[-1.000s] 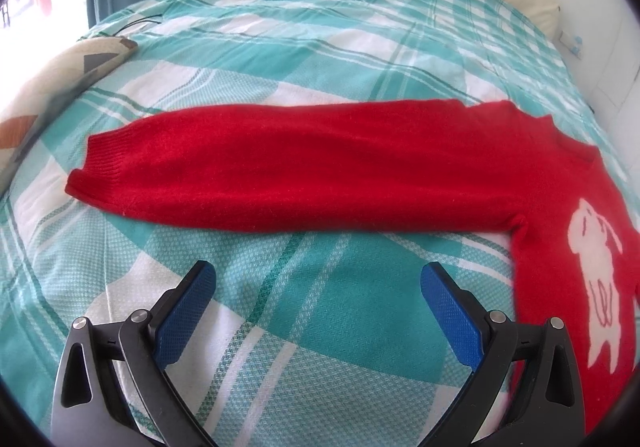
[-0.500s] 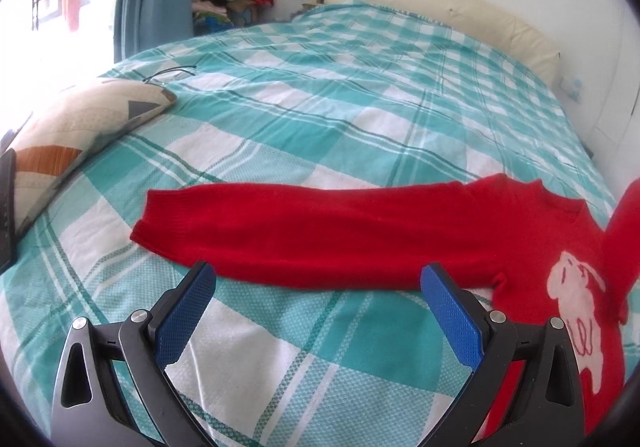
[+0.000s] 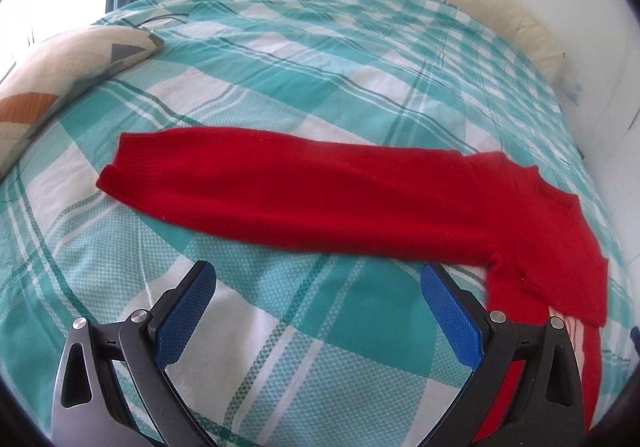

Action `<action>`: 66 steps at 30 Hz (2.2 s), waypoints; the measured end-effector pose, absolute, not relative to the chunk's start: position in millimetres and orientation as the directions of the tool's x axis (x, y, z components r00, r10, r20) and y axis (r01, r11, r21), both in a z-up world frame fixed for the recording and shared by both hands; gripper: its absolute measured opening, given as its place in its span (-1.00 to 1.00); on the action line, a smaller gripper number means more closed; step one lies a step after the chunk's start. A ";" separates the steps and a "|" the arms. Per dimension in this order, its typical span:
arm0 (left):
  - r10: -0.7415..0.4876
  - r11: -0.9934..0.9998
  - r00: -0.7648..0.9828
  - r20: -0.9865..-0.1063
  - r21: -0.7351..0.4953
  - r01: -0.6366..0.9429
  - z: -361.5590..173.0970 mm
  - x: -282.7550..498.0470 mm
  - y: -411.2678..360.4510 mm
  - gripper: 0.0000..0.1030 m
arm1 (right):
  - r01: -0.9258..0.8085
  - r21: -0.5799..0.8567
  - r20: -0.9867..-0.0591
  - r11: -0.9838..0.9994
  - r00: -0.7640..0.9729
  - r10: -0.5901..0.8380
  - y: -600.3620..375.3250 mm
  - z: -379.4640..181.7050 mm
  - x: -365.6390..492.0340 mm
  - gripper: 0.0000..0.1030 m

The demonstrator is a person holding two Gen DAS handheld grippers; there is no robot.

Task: Fold small clothes
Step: 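Lift the cuff with the right gripper, fold it across the body, release, then move the left gripper to the other sleeve cuff and grasp it, then fold the held sleeve across the body with the left gripper, release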

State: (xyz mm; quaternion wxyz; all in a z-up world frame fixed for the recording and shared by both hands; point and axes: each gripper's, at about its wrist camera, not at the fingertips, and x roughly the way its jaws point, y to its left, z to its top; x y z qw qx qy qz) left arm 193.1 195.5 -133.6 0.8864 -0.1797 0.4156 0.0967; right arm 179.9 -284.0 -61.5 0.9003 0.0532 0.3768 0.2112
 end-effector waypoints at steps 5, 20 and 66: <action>-0.004 0.932 0.587 -0.810 -0.215 -0.290 -148.0 194.4 176.1 0.99 | -0.206 0.122 -0.661 0.971 0.713 0.234 -354.6 -92.0 108.6 0.32; 0.154 0.734 0.502 -0.851 -0.242 -0.635 -141.6 182.0 382.7 0.96 | -0.060 0.239 -0.569 0.969 0.800 0.190 -398.1 -99.3 75.5 0.41; -0.166 0.937 0.602 -0.781 0.065 0.343 -57.0 219.6 -47.7 0.68 | -0.066 0.215 -0.413 0.974 0.898 0.152 -412.1 -54.2 38.8 0.45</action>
